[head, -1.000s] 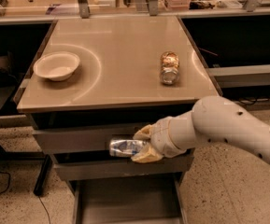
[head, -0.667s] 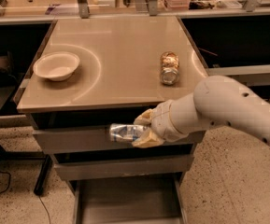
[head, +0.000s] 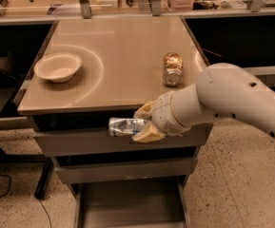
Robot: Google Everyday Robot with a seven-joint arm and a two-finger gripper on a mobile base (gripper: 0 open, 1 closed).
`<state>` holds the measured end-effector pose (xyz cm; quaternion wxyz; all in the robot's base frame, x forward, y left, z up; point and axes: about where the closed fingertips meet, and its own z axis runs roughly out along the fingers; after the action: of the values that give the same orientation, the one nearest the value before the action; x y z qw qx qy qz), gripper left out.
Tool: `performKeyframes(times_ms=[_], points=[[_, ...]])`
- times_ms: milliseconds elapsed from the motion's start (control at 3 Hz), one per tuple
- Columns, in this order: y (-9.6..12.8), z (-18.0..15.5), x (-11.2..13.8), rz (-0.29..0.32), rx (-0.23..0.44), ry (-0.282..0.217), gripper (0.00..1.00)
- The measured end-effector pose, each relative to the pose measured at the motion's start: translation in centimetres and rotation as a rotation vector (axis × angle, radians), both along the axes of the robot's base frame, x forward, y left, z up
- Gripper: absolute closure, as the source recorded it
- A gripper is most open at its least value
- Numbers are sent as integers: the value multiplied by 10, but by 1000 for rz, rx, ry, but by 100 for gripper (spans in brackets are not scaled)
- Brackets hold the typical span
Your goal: Pick redbull can from bottom drawer and place on counter
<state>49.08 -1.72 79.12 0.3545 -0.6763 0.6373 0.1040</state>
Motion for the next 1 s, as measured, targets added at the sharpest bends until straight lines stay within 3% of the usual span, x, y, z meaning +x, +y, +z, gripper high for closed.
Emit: performKeyframes(times_ms=[333, 667, 1000], points=[[1, 29, 7, 10, 38, -53, 100], [3, 77, 27, 9, 90, -117, 100], [9, 114, 54, 0, 110, -151, 100]])
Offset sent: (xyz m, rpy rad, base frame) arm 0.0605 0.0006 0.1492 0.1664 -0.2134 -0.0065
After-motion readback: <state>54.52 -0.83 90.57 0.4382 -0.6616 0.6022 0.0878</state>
